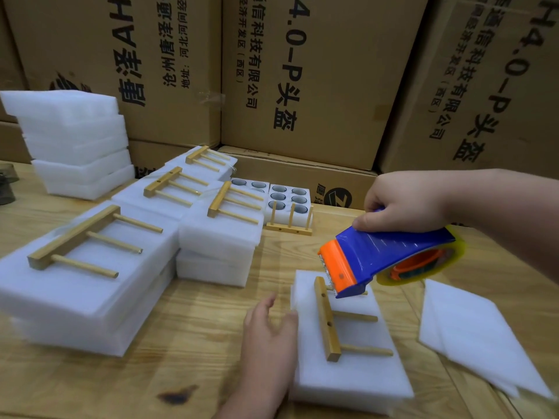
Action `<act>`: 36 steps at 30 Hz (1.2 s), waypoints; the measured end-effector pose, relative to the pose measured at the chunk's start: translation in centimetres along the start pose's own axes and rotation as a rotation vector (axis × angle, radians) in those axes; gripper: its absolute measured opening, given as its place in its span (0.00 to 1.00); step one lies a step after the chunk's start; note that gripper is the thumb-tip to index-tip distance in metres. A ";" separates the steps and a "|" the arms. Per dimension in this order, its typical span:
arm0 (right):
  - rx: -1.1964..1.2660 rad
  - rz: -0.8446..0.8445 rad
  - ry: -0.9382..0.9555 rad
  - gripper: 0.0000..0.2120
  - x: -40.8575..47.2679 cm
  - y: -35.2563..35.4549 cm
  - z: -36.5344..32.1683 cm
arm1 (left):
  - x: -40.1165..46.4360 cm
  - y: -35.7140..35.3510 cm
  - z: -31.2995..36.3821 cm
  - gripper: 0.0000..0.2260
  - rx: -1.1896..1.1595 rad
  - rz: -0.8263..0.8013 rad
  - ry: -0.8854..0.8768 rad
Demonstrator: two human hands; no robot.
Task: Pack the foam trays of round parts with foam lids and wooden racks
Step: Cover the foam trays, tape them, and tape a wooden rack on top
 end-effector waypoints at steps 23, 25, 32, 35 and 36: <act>0.094 -0.034 -0.034 0.19 -0.3 -1.7 2.4 | -0.1 -7.1 5.6 0.48 0.484 -0.609 -0.339; 0.112 -0.049 -0.035 0.18 -0.4 -2.4 2.9 | -0.1 -7.2 5.2 0.47 0.500 -0.605 -0.333; 0.195 -0.019 -0.039 0.19 -0.4 -4.3 5.0 | -0.9 -8.6 6.9 0.54 0.531 -0.524 -0.373; 0.275 -0.014 -0.057 0.20 -0.9 -5.9 6.8 | -1.6 -10.1 6.5 0.54 0.698 -0.566 -0.441; 0.293 -0.028 -0.067 0.21 -1.0 -6.8 7.3 | -1.8 -10.4 6.2 0.54 0.765 -0.571 -0.459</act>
Point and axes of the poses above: each hand's wrist, its own x-axis towards the middle knuckle, its own y-axis out of the back of the hand, z = x × y, the point moved 9 cm from there along x, towards the middle knuckle, and after that the axes turned 3 degrees about z, right-handed, at the moved point
